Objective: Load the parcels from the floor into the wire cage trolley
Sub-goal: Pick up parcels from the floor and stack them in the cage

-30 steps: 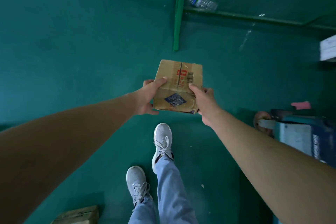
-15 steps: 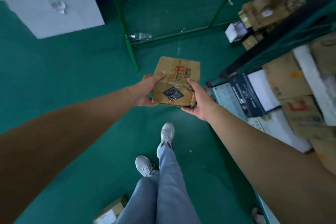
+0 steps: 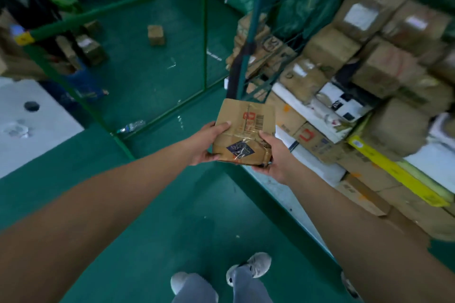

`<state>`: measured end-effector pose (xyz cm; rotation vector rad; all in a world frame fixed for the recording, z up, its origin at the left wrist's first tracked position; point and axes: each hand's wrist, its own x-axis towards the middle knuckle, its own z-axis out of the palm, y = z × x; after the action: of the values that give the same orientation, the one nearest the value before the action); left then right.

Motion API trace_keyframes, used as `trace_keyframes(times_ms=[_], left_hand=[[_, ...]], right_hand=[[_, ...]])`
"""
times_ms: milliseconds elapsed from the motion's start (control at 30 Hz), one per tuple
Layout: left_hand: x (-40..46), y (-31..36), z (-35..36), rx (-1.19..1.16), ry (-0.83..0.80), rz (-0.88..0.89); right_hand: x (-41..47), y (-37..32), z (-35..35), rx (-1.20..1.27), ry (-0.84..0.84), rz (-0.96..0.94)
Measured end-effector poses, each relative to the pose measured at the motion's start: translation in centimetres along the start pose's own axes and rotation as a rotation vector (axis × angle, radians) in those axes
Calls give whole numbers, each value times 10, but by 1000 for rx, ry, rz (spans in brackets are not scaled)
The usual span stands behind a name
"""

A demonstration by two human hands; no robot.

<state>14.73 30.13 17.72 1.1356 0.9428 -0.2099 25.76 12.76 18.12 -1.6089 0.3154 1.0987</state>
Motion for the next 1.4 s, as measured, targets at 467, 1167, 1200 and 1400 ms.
trace_keyframes(times_ms=[467,1167,1200,1400], left_hand=[[5,121,279,233,-253,220],[78,258,489,464,-570,217],[86,264,494,478,-583,212],[130,280,524,566,-629,120]], right_hand=[[-61,-105,-258,236,190,-277],[-43,-211,-418,464,503,-375],[-39,-216,-421,481,514,-370],[-18,-223,-428,567,559,-321]])
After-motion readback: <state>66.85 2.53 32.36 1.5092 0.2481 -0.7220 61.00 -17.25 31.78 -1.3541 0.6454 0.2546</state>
